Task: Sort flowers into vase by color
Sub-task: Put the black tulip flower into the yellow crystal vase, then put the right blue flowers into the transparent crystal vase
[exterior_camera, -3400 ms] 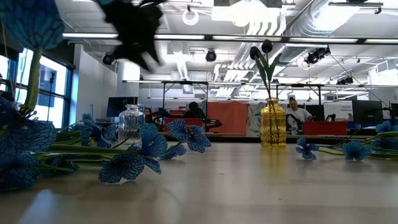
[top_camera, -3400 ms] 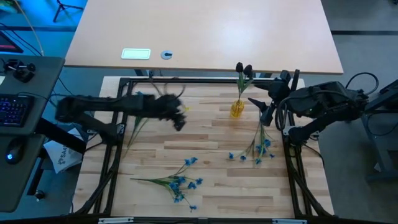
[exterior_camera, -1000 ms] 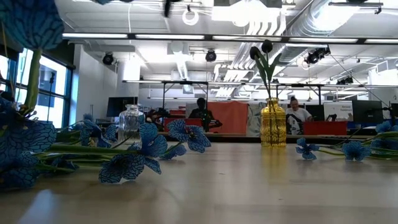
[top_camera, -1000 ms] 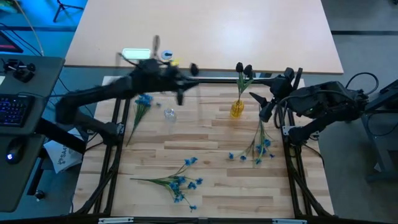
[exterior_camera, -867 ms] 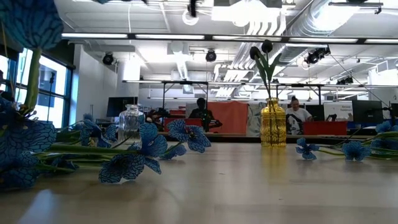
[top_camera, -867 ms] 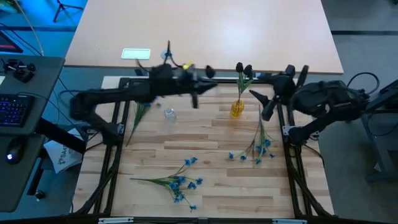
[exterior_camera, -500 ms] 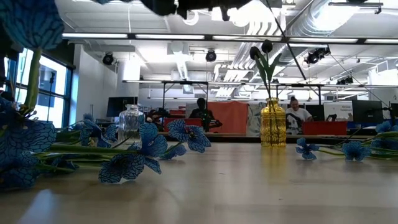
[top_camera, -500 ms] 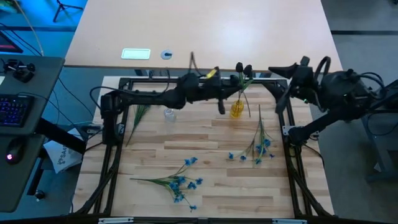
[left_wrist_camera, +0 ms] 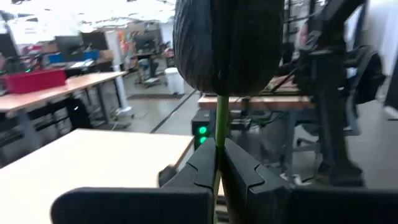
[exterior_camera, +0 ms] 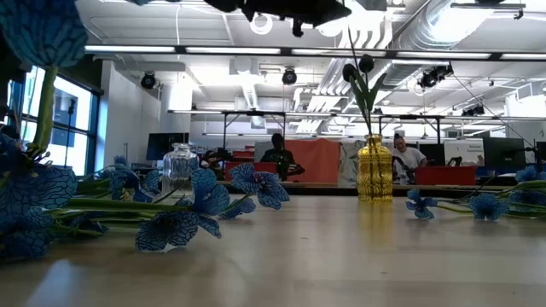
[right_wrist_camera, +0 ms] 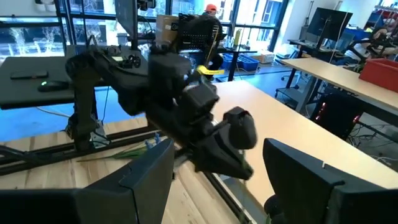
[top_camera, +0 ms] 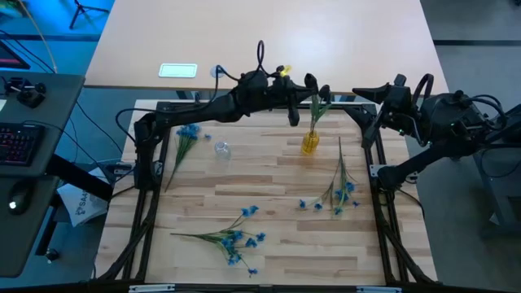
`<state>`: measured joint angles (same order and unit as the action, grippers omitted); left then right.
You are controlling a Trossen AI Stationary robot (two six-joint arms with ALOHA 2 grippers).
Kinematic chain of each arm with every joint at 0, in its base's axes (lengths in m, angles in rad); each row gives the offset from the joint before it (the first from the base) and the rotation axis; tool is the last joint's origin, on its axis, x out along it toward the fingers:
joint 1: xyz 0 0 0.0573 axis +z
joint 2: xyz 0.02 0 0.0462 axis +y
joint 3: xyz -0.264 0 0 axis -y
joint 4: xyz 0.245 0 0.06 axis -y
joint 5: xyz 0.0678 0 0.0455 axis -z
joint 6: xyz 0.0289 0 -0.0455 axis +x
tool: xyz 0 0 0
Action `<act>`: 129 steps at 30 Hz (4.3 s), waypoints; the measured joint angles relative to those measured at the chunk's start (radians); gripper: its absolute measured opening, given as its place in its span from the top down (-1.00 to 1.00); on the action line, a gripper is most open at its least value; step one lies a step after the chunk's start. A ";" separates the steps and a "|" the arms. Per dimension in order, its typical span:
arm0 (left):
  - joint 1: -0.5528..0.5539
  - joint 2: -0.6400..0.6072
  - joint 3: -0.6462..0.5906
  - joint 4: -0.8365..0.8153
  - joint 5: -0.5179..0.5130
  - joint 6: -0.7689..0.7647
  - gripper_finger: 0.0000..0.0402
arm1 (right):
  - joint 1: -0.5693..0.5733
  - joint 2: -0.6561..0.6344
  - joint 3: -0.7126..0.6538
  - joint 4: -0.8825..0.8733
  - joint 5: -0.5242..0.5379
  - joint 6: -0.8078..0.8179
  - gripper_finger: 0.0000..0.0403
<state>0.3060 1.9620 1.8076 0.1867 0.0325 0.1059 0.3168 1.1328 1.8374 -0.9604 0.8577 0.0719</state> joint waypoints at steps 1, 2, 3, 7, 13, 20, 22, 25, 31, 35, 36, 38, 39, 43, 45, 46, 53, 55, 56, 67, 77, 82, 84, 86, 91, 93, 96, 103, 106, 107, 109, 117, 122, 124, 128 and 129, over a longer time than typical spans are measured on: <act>0.004 0.005 0.000 -0.003 -0.001 -0.008 1.00 | 0.000 0.000 0.000 0.000 0.000 0.002 -0.21; 0.007 0.010 0.000 -0.001 -0.001 -0.015 1.00 | 0.000 0.000 0.000 0.000 0.000 0.002 -0.21; 0.010 0.020 0.000 0.007 0.000 -0.019 1.00 | 0.000 0.000 0.000 0.000 0.000 0.002 -0.21; 0.008 0.049 0.000 0.017 0.004 -0.023 1.00 | 0.000 0.000 0.000 0.000 0.000 0.011 -0.21; -0.002 0.070 0.000 0.020 0.010 -0.023 1.00 | 0.000 0.000 0.000 -0.001 0.000 0.025 -0.21; 0.000 0.072 0.000 -0.036 0.000 -0.023 0.98 | 0.000 0.000 0.000 -0.015 -0.001 0.025 -0.21; -0.001 0.072 0.000 -0.036 0.000 -0.023 0.94 | 0.000 0.000 0.000 -0.018 -0.001 0.025 -0.21; -0.004 0.072 0.000 -0.052 0.000 -0.005 0.87 | 0.000 0.000 0.000 -0.029 -0.001 0.047 -0.21; -0.014 0.071 0.000 -0.125 0.002 0.009 0.62 | 0.000 0.001 0.000 -0.054 -0.007 0.086 -0.21; -0.015 0.069 0.000 -0.134 0.022 -0.018 0.36 | 0.000 0.001 0.000 -0.054 -0.044 0.086 -0.21; -0.015 0.065 0.000 -0.140 0.030 -0.022 0.29 | 0.000 0.001 0.000 -0.054 -0.047 0.086 -0.21; -0.015 0.050 0.000 -0.167 0.037 -0.022 0.16 | 0.000 0.001 0.000 -0.054 -0.048 0.086 -0.21; -0.015 0.044 0.000 -0.170 0.037 -0.017 0.10 | 0.000 0.001 0.000 -0.054 -0.048 0.085 -0.21; -0.015 0.030 0.000 -0.210 0.030 -0.022 -0.12 | 0.000 0.001 0.000 -0.054 -0.048 0.077 -0.21; -0.012 0.030 0.000 -0.213 0.029 -0.023 -0.20 | 0.000 0.001 0.000 -0.055 -0.048 0.077 -0.21; -0.011 0.030 0.000 -0.210 0.029 -0.023 -0.23 | 0.000 0.001 0.000 -0.055 -0.049 0.077 -0.21; -0.002 0.067 -0.001 -0.217 0.045 -0.134 -0.32 | 0.000 0.001 0.000 -0.056 -0.049 0.083 -0.21; -0.002 0.070 -0.002 -0.227 0.067 -0.151 -0.33 | 0.000 0.001 0.000 -0.056 -0.050 0.085 -0.21; -0.004 0.070 -0.002 -0.227 0.068 -0.139 -0.33 | 0.000 0.001 0.000 -0.056 -0.050 0.085 -0.21; -0.041 0.039 0.024 -0.462 0.027 -0.020 -0.33 | 0.000 0.001 0.000 -0.071 -0.051 0.087 -0.21; -0.027 -0.028 0.046 -0.918 -0.026 0.027 -0.33 | 0.000 0.001 0.000 -0.083 -0.054 0.086 -0.21; -0.002 -0.069 0.020 -1.121 -0.020 -0.031 -0.33 | -0.003 0.002 -0.001 -0.109 -0.054 0.087 -0.21; 0.006 -0.098 -0.022 -1.132 0.008 -0.079 -0.33 | -0.003 0.002 -0.004 -0.120 -0.053 0.093 -0.21; 0.010 -0.138 -0.088 -1.084 0.029 -0.128 -0.33 | -0.003 0.002 -0.022 -0.139 -0.042 0.115 -0.21; -0.026 -0.247 -0.322 -0.822 0.052 -0.264 -0.33 | -0.003 0.003 -0.128 -0.302 -0.035 0.266 -0.21; -0.049 -0.296 -0.411 -0.725 0.053 -0.310 -0.33 | -0.003 -0.003 -0.202 -0.416 -0.030 0.389 -0.21; -0.087 -0.356 -0.515 -0.639 0.040 -0.359 -0.33 | -0.003 -0.033 -0.348 -0.557 -0.019 0.640 -0.21; -0.141 -0.474 -0.588 -0.635 -0.065 -0.416 -0.33 | -0.004 -0.167 -0.696 -0.462 -0.072 1.012 -0.21; -0.143 -0.520 -0.589 -0.630 -0.077 -0.410 -0.33 | -0.028 -0.219 -0.795 -0.445 -0.155 1.166 -0.21; -0.141 -0.534 -0.588 -0.626 -0.088 -0.410 -0.33 | -0.044 -0.236 -0.825 -0.450 -0.201 1.230 -0.21; -0.132 -0.561 -0.588 -0.634 -0.109 -0.410 -0.33 | -0.084 -0.272 -0.888 -0.453 -0.301 1.339 -0.21; -0.080 -0.606 -0.588 -0.627 -0.161 -0.410 -0.33 | -0.288 -0.321 -1.093 -0.350 -0.554 1.471 -0.21; -0.046 -0.605 -0.588 -0.610 -0.159 -0.410 -0.33 | -0.456 -0.239 -1.067 -0.258 -0.536 1.323 -0.21; -0.038 -0.605 -0.588 -0.585 -0.141 -0.416 -0.33 | -0.529 -0.192 -1.067 -0.224 -0.567 1.251 -0.21; -0.040 -0.618 -0.589 -0.529 -0.049 -0.409 -0.33 | -0.640 -0.079 -1.067 -0.161 -0.578 1.086 -0.21; -0.041 -0.623 -0.589 -0.521 -0.026 -0.403 -0.33 | -0.668 -0.052 -1.067 -0.158 -0.579 1.050 -0.21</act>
<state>0.2646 1.3390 1.2190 -0.3347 0.0069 -0.2969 -0.3513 1.0811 0.7700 -1.1184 0.2791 1.1216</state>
